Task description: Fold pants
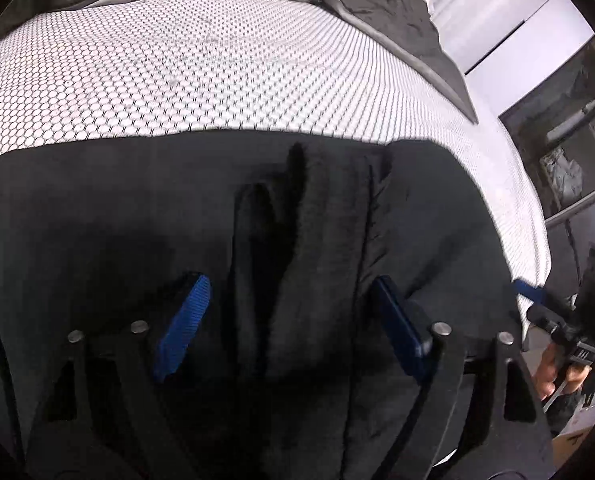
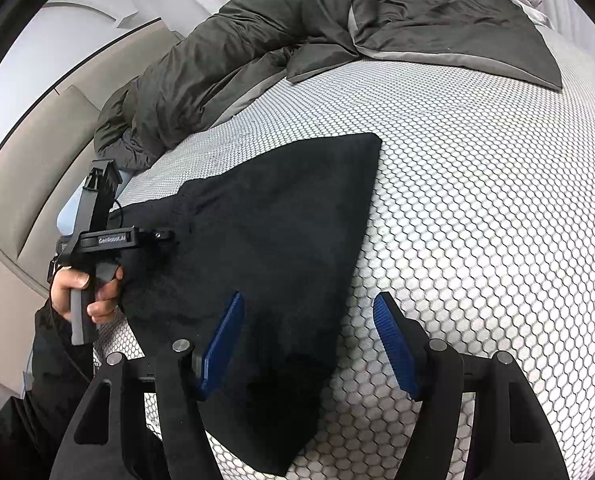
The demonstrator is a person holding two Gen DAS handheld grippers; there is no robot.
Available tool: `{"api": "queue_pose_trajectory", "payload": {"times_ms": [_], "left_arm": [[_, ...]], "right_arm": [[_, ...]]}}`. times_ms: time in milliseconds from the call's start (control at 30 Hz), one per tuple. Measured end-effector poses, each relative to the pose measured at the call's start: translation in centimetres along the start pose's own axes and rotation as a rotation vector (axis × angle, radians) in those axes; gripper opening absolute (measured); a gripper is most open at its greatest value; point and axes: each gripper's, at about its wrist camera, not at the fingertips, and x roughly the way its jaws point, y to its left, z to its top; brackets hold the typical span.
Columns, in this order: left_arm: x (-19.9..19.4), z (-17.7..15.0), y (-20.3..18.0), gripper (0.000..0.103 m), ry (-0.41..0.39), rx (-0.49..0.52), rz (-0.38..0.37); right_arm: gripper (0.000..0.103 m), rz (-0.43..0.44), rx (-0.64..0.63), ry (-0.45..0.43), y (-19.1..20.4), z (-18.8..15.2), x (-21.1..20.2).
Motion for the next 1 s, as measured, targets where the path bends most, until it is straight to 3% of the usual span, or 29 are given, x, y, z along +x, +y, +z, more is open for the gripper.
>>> {"api": "queue_pose_trajectory", "payload": {"times_ms": [67, 200, 233, 300, 400, 500, 533, 567, 600, 867, 900, 933, 1000], "left_arm": [[-0.3, 0.0, 0.3, 0.046, -0.019, -0.026, -0.025], [-1.9, -0.5, 0.3, 0.021, -0.119, -0.034, -0.048], [-2.5, -0.6, 0.3, 0.009, -0.138, -0.039, -0.046], [-3.8, -0.2, 0.6, 0.008, -0.170, -0.041, -0.058], [-4.1, 0.2, 1.1, 0.010, -0.158, -0.030, -0.028], [-3.5, 0.0, 1.9, 0.025, -0.095, -0.063, -0.042], [-3.2, -0.2, 2.5, 0.040, -0.071, -0.073, -0.060], [-2.6, -0.3, 3.2, 0.050, -0.036, -0.099, -0.111], [-2.3, -0.5, 3.7, 0.051, -0.021, -0.119, -0.158], [-0.2, 0.3, 3.4, 0.051, 0.027, -0.104, -0.228], [-0.1, 0.4, 3.4, 0.046, 0.020, -0.113, -0.221], [-0.3, 0.4, 3.3, 0.030, -0.007, -0.123, -0.211], [-0.9, 0.1, 3.1, 0.021, -0.057, -0.118, -0.202]], "right_arm": [[0.068, 0.000, 0.007, 0.001, -0.1, 0.0, 0.3], [0.068, -0.002, 0.031, -0.002, -0.5, 0.1, 0.3], [0.068, 0.001, 0.034, -0.005, -0.5, 0.2, 0.3], [0.068, 0.007, 0.030, -0.011, -0.2, 0.3, 0.3], [0.068, 0.011, 0.022, -0.009, 0.2, 0.3, 0.4], [0.068, 0.005, 0.017, 0.003, 0.6, 0.3, 0.9], [0.068, 0.002, 0.017, 0.007, 0.7, 0.3, 1.1], [0.068, 0.000, 0.016, 0.010, 0.7, 0.3, 1.2], [0.068, -0.003, 0.015, 0.012, 1.0, 0.4, 1.2], [0.068, 0.000, 0.013, 0.015, 1.6, 0.5, 1.8], [0.068, 0.000, 0.012, 0.015, 1.7, 0.6, 1.9], [0.068, 0.000, 0.012, 0.016, 1.8, 0.6, 2.0], [0.068, 0.000, 0.013, 0.015, 1.9, 0.6, 2.1]]}}
